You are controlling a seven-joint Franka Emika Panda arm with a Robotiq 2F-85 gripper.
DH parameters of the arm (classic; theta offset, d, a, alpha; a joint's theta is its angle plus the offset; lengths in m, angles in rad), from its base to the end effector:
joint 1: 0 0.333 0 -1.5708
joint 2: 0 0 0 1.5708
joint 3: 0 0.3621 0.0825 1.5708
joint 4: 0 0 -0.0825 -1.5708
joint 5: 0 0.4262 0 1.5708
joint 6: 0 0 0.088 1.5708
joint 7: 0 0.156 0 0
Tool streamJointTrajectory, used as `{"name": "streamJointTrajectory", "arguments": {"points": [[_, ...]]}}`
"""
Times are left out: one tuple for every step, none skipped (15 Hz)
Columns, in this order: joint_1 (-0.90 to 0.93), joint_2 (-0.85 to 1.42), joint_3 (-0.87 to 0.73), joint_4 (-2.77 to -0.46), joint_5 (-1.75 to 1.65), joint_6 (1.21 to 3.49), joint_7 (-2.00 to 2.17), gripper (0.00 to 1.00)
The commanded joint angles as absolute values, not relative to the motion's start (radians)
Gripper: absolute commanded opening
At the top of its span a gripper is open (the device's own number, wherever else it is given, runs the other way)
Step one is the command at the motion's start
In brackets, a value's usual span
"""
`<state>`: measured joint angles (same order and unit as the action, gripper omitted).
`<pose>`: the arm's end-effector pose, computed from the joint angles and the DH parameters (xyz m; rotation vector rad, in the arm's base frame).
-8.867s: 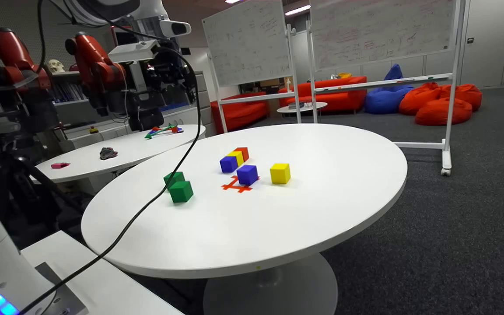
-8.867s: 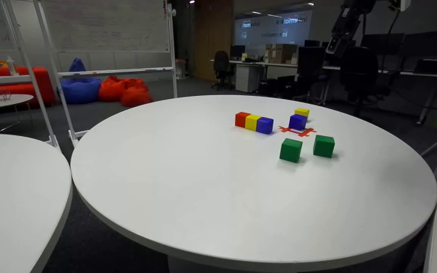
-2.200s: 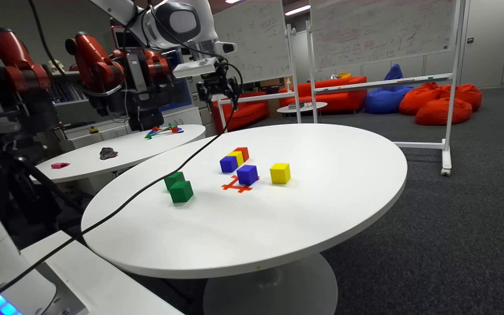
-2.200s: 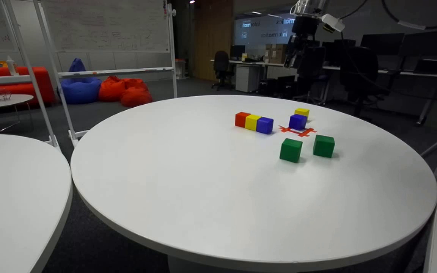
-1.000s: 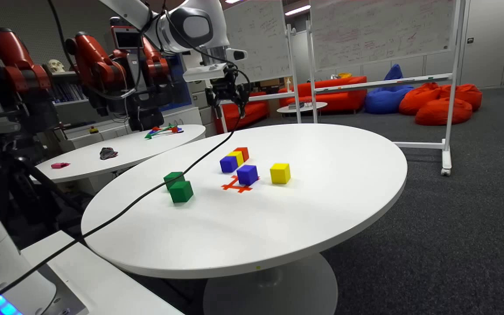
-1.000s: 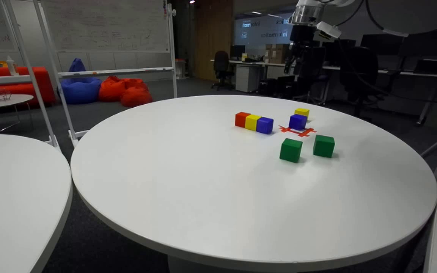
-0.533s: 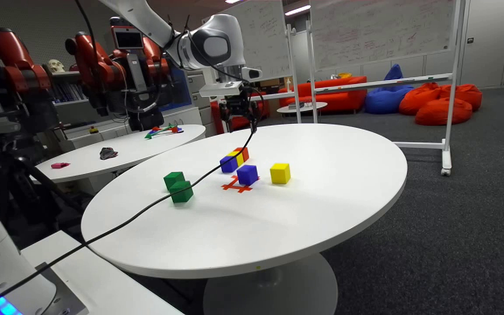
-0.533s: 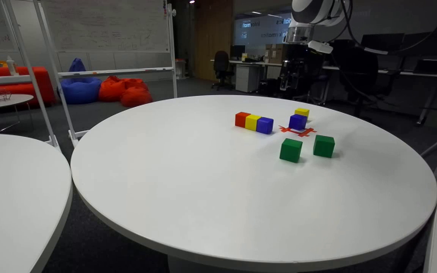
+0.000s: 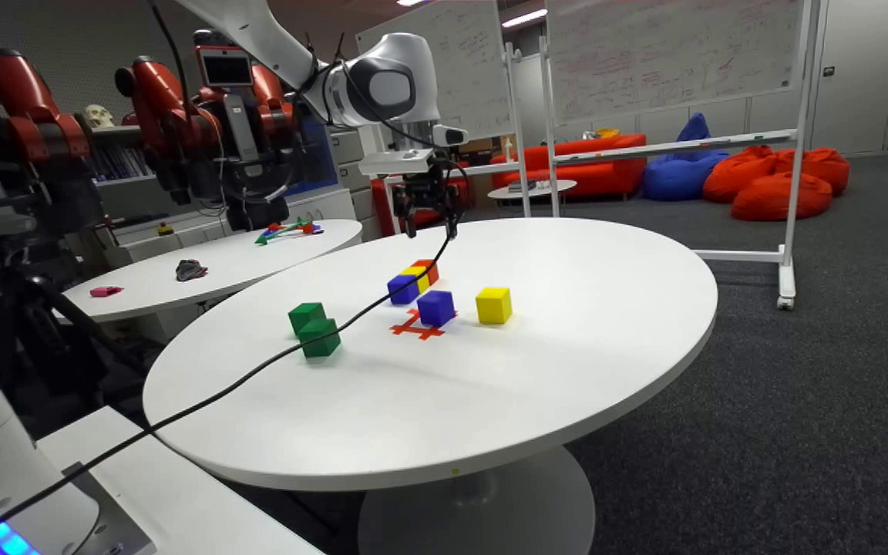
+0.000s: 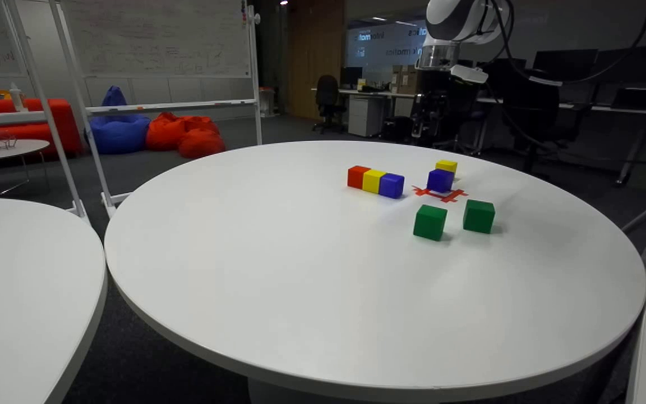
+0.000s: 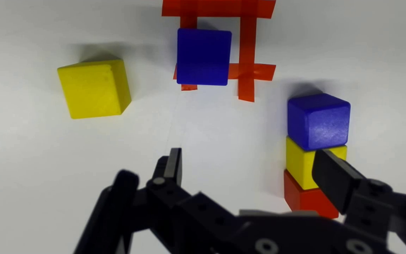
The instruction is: Pick up the red object and put it at the center of the table
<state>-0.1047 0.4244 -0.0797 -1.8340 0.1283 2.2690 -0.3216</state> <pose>0.6862 -0.1170 0.2682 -3.0791 -0.0963 -0.0447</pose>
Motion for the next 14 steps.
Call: {"name": "streamJointTrajectory", "arguments": {"points": [[-0.125, 0.438, -0.055, -1.819, 0.097, 2.254, -0.327, 1.0], [-0.116, 0.447, -0.053, -1.813, 0.082, 2.251, -0.323, 1.0], [-0.109, 0.454, -0.051, -1.81, 0.065, 2.247, -0.32, 1.0], [-0.102, 0.462, -0.046, -1.806, 0.048, 2.244, -0.316, 1.0], [-0.094, 0.468, -0.041, -1.802, 0.031, 2.242, -0.311, 1.0], [-0.084, 0.477, -0.037, -1.798, 0.012, 2.236, -0.305, 1.0], [-0.075, 0.483, -0.032, -1.796, -0.007, 2.233, -0.301, 1.0], [-0.061, 0.49, -0.028, -1.795, -0.029, 2.232, -0.292, 1.0], [-0.049, 0.495, -0.025, -1.795, -0.05, 2.229, -0.287, 1.0], [-0.035, 0.502, -0.023, -1.792, -0.072, 2.228, -0.278, 1.0], [-0.023, 0.506, -0.021, -1.792, -0.093, 2.227, -0.271, 1.0], [-0.011, 0.515, -0.019, -1.788, -0.111, 2.222, -0.264, 1.0], [0.002, 0.522, -0.018, -1.786, -0.131, 2.219, -0.256, 1.0], [0.013, 0.529, -0.016, -1.782, -0.147, 2.215, -0.249, 1.0]]}}
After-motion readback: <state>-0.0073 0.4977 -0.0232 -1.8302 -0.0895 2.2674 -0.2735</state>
